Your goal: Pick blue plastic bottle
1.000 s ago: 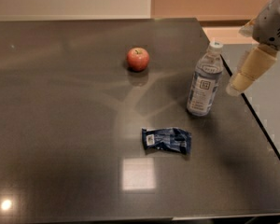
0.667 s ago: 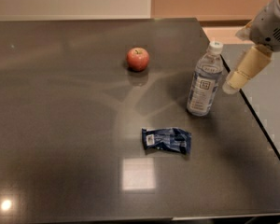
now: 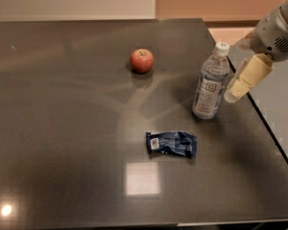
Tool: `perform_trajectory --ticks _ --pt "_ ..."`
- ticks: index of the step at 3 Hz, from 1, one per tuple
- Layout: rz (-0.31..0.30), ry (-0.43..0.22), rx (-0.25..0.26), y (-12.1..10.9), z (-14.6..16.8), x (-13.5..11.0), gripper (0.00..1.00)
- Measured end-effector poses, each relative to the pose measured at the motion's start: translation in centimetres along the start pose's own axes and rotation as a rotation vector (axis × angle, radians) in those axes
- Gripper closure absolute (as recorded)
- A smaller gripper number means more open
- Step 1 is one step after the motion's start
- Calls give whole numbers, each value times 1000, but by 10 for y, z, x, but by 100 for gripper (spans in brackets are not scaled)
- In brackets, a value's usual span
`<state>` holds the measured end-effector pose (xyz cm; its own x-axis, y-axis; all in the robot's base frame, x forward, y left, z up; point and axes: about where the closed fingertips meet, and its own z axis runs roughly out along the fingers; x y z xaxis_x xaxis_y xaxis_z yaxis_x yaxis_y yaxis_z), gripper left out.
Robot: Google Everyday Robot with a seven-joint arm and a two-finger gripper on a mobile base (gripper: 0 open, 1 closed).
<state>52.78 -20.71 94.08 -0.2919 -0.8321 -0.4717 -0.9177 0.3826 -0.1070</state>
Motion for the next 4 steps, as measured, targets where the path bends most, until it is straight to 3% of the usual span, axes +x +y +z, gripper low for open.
perform_trajectory --ticks 3,4 --pt "-15 -76 -30 3 19 -15 0" --pt "-18 -80 -41 4 26 -16 18"
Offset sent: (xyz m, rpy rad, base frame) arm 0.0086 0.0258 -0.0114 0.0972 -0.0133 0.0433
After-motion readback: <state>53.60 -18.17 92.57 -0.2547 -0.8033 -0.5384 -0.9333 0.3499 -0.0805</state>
